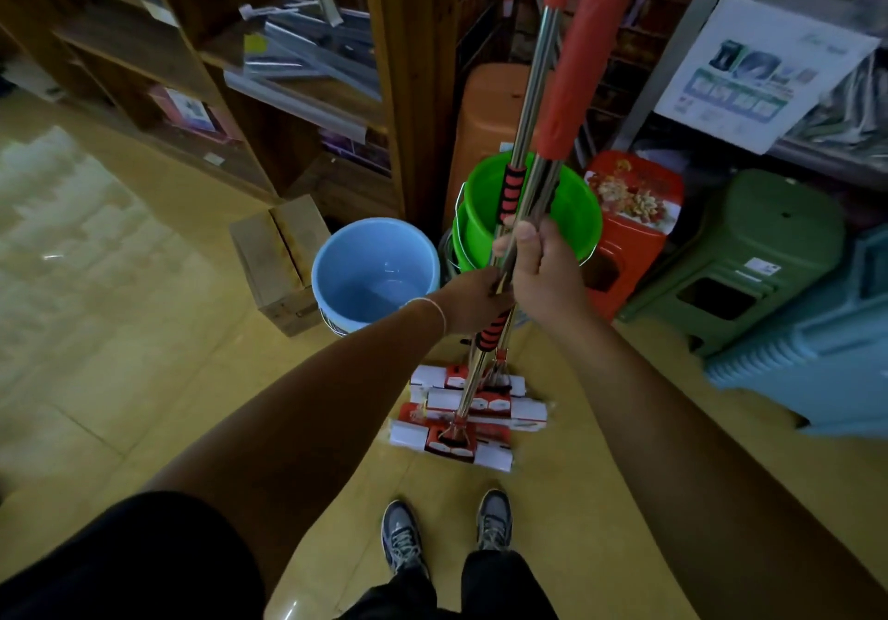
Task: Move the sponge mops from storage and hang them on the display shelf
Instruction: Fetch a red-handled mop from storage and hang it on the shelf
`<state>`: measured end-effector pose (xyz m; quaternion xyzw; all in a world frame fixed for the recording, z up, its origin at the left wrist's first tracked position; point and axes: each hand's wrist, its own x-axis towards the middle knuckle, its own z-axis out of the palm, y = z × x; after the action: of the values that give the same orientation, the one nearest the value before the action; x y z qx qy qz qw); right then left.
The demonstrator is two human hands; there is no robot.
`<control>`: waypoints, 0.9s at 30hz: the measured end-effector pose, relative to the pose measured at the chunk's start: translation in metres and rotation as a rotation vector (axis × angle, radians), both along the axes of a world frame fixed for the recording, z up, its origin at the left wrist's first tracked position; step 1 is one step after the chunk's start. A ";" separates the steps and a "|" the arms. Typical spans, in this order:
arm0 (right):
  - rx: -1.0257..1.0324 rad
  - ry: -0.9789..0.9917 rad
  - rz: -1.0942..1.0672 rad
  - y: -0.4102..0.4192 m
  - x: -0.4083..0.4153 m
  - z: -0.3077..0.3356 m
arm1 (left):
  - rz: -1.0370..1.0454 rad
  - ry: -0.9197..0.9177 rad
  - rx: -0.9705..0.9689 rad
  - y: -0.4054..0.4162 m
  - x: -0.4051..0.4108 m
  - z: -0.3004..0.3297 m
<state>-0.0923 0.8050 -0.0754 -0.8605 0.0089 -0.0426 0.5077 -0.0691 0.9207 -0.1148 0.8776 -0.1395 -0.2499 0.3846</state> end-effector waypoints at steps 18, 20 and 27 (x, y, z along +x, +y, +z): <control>0.025 -0.052 0.172 0.035 -0.109 -0.001 | 0.161 -0.128 0.043 0.027 -0.126 0.016; 0.022 -0.065 0.238 0.051 -0.114 0.009 | 0.220 -0.125 0.036 0.044 -0.138 0.024; 0.115 -0.051 0.435 0.112 -0.121 0.053 | 0.503 -0.093 -0.138 0.105 -0.176 0.066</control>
<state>-0.2133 0.9172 -0.0225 -0.8104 -0.1874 0.0469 0.5531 -0.2452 1.0258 -0.0485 0.8669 0.0487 -0.0956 0.4868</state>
